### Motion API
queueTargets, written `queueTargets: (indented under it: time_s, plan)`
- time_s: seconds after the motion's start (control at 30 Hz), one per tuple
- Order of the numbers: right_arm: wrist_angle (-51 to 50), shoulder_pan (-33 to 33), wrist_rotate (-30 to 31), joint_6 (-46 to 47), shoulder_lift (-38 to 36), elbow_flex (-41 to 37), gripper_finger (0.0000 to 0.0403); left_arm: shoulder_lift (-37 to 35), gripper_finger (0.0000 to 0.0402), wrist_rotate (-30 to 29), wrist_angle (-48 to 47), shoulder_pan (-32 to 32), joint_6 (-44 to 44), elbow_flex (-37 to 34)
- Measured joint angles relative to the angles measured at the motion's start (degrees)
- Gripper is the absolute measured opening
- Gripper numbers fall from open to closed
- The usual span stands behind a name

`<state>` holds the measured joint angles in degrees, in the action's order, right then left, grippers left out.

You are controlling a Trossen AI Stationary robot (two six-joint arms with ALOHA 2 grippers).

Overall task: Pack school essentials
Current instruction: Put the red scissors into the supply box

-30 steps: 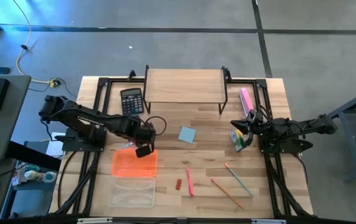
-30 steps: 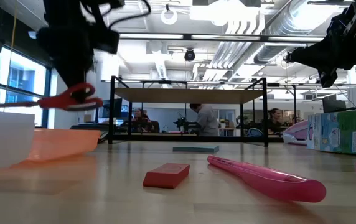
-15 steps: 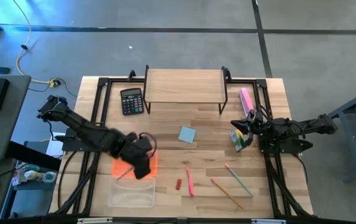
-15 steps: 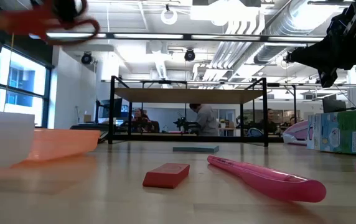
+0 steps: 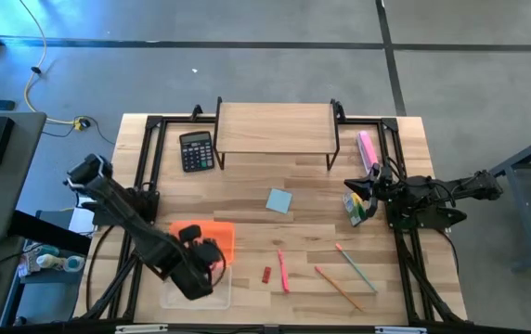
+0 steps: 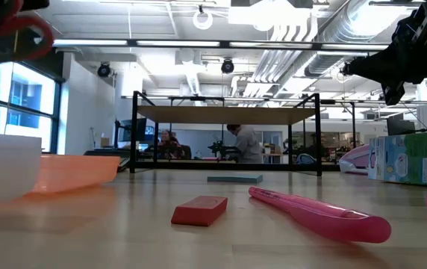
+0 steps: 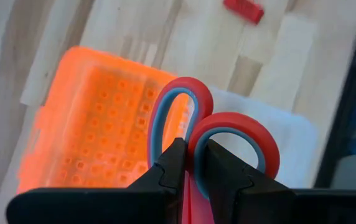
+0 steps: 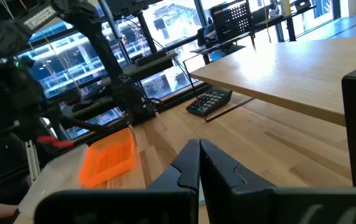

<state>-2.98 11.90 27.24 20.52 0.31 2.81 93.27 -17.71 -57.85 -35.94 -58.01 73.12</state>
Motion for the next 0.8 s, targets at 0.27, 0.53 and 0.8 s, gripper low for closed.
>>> queueTargets:
  time_s: [0.27, 0.53, 0.8]
  plan:
    - [0.0, 0.0, 0.0, 0.0, 0.0, 0.0, 0.0000, 7.9, 0.0035, 0.8, 2.7, -2.4, 1.3, 0.0]
    - [0.0, 0.0, 0.0, 0.0, 0.0, 0.0, 0.0000, 9.1, 0.0035, 0.8, 5.7, -2.5, 3.0, 0.0]
    - [0.0, 0.0, 0.0, 0.0, 0.0, 0.0, 0.0000, 9.1, 0.0036, 4.3, 6.3, -1.5, 3.6, 0.0]
